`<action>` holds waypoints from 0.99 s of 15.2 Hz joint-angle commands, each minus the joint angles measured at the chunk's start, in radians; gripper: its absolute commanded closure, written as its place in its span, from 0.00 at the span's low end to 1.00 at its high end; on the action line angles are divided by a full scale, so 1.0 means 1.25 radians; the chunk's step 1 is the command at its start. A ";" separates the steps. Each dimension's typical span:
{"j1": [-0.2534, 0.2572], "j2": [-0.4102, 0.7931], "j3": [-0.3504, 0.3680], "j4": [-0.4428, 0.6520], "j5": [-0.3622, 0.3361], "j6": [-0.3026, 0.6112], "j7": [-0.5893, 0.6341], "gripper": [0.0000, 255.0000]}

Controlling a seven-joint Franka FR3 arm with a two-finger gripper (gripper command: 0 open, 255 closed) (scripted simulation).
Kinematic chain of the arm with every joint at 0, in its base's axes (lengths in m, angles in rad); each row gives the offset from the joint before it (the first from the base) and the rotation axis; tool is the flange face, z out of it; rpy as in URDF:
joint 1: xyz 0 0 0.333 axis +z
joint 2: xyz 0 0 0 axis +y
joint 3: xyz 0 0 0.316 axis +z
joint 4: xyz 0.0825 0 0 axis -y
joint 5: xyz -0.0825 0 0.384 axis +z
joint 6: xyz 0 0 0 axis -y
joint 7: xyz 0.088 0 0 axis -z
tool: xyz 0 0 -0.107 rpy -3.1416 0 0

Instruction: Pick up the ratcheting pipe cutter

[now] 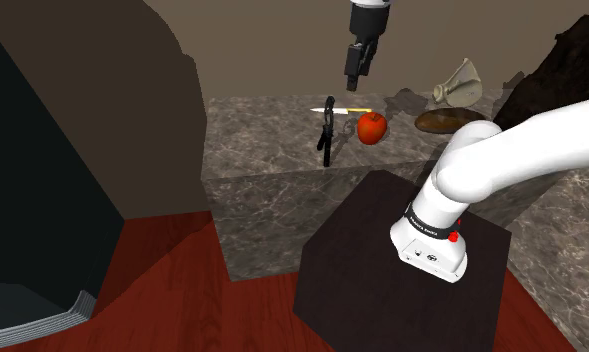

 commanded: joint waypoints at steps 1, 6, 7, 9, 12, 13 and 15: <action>0.000 0.000 0.000 0.000 0.000 0.000 0.000 0.00; -0.020 -0.058 -0.052 -0.173 -0.008 0.206 -0.022 0.00; -0.025 -0.064 -0.063 -0.205 -0.010 0.249 -0.027 0.00; -0.035 -0.067 -0.086 -0.264 -0.013 0.340 -0.038 0.00; -0.049 -0.051 -0.124 -0.342 -0.017 0.486 -0.058 0.00; -0.053 -0.039 -0.137 -0.364 -0.018 0.538 -0.066 0.00; -0.059 -0.003 -0.167 -0.404 -0.016 0.648 -0.085 0.00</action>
